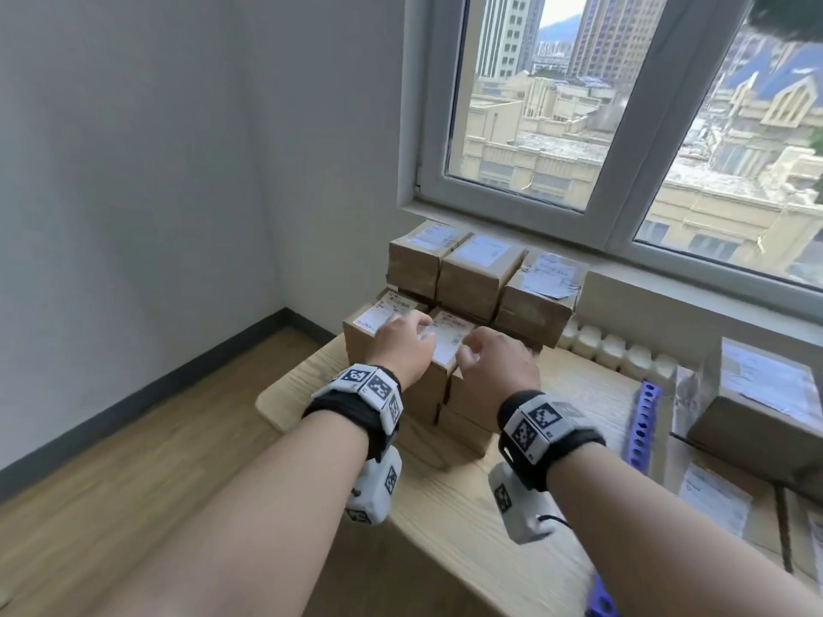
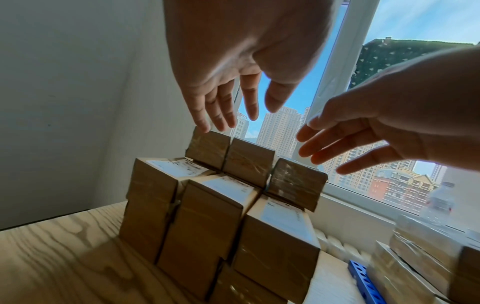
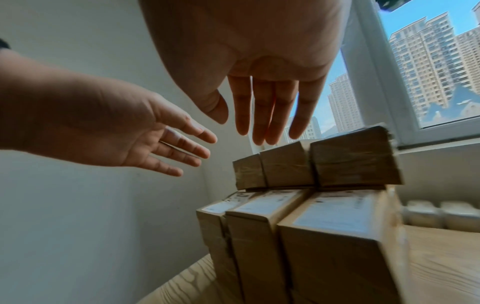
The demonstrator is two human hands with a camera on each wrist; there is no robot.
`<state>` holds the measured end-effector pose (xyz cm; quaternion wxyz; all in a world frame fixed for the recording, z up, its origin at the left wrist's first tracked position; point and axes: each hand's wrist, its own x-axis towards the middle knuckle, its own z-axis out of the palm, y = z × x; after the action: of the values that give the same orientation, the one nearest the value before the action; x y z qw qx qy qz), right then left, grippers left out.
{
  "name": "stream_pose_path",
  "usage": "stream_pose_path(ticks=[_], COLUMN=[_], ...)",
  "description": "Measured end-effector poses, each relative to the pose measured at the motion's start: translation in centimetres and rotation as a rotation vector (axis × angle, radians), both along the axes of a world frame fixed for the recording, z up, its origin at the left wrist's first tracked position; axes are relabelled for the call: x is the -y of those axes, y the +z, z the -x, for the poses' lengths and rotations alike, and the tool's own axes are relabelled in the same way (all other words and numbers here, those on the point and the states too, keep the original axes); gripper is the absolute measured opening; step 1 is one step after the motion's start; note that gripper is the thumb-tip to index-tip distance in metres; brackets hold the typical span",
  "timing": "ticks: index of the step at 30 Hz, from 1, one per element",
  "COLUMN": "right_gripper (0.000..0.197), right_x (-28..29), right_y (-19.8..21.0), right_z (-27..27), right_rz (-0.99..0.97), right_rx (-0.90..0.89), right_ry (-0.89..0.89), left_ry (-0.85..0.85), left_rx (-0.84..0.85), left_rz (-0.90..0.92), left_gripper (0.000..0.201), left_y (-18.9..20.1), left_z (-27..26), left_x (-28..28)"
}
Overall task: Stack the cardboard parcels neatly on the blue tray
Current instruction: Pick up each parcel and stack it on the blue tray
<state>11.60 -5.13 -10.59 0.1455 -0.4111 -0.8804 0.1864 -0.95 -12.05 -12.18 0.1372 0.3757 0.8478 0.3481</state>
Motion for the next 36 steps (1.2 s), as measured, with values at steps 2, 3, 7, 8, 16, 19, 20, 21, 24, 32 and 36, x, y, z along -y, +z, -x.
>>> stream_pose_path(ticks=[2,3,7,8,16,19,20,21,24,32,36], right_gripper=[0.032,0.032,0.028,0.027,0.023,0.024,0.024,0.025,0.026,0.023,0.024], right_x=[-0.5,-0.9,-2.9,-3.5,-9.9,-12.2,-12.9,-13.4,-14.6,-16.6,-17.1], right_y=[0.1,0.2,0.7,0.9,1.4,1.3,1.3,1.2,0.6,-0.3,-0.8], right_z=[2.4,3.5,8.3,9.4,17.0,18.8,19.2,19.6,20.5,21.3,21.8], right_rz=[-0.001,0.001,-0.002,-0.003,-0.001,-0.010,-0.009,-0.007,-0.009,0.002,0.003], right_rx=[-0.014,-0.020,-0.046,-0.054,-0.118,-0.124,-0.129,-0.134,-0.132,-0.121,-0.104], right_ry=[0.019,0.029,0.050,0.047,0.020,0.010,0.001,-0.011,-0.058,-0.177,-0.246], left_ry=[0.026,0.037,0.072,0.072,0.049,0.080,0.091,0.098,0.094,0.095,0.056], left_rx=[-0.010,-0.014,-0.007,-0.010,0.075,0.187,0.221,0.256,0.363,0.638,0.704], left_rz=[-0.006,-0.005,-0.010,-0.012,0.000,-0.031,-0.040,-0.038,0.000,0.004,0.016], left_gripper=[0.034,0.034,0.032,0.032,0.040,0.043,0.043,0.044,0.054,0.094,0.105], left_y=[0.2,0.3,0.8,1.0,2.2,1.9,1.7,1.5,0.7,-2.5,-3.3], left_z=[2.1,3.2,8.0,9.2,16.9,18.9,19.5,20.1,21.6,24.8,25.5], left_x=[-0.1,-0.2,-1.9,-2.5,-9.5,-11.9,-12.5,-13.0,-14.4,-18.6,-19.6])
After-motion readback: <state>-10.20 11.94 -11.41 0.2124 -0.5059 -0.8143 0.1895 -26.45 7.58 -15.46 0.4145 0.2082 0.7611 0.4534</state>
